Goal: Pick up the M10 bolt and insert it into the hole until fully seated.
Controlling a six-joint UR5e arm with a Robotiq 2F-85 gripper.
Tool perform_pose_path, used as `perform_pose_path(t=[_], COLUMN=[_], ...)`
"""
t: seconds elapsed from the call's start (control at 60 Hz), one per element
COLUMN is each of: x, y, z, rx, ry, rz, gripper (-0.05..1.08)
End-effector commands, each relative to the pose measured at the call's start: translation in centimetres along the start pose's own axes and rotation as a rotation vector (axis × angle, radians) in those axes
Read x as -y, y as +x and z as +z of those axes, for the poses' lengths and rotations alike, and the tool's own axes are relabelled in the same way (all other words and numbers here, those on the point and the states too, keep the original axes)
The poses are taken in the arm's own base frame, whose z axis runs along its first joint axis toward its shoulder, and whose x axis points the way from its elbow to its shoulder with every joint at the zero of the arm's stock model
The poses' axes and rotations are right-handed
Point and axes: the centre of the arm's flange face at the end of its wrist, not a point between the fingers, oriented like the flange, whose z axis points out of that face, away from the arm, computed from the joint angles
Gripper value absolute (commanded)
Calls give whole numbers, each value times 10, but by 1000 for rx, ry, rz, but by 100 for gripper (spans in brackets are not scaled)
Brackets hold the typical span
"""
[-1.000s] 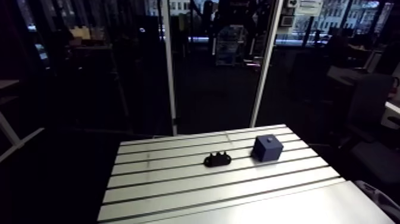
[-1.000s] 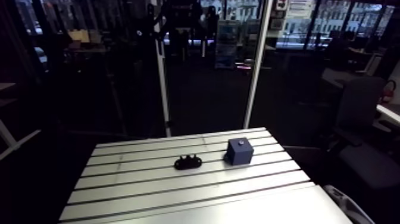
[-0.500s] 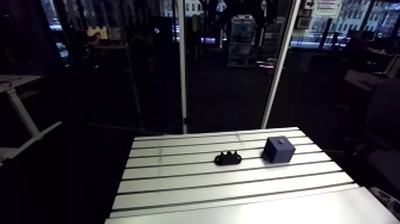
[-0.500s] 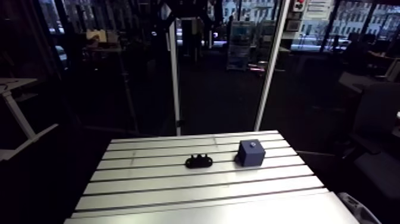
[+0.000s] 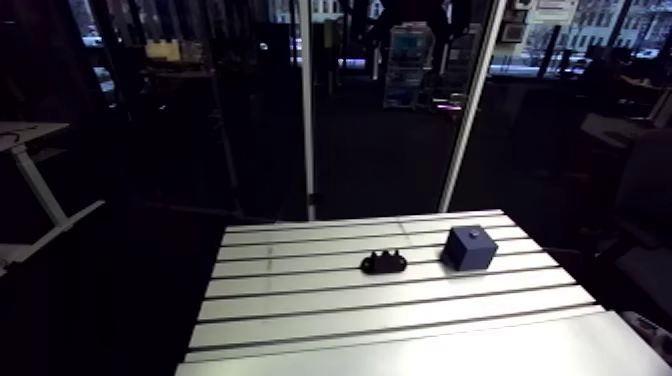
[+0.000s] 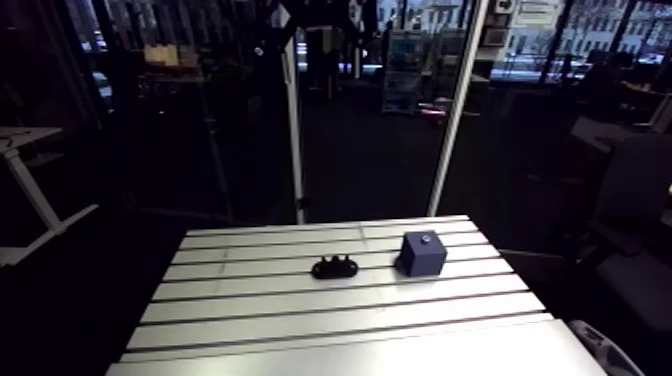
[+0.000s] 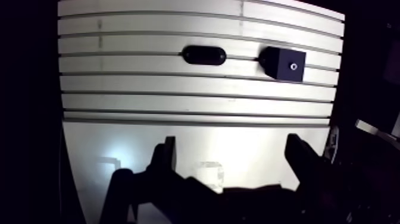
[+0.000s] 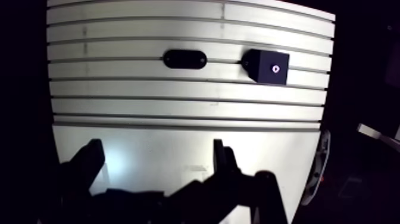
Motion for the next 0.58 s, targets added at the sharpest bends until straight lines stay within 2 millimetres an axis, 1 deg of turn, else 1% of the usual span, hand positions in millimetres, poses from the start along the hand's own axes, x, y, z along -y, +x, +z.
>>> perform_pose_path(t=[0.017,0.033,0.1,0.583], x=[0,0,0,0], y=[3,4,5,6], z=[12,16,20,20], rx=[8,8,-2,-9], ry=[7,9,9,7], rz=[6,11,17,18], gripper=[1,1,1,1])
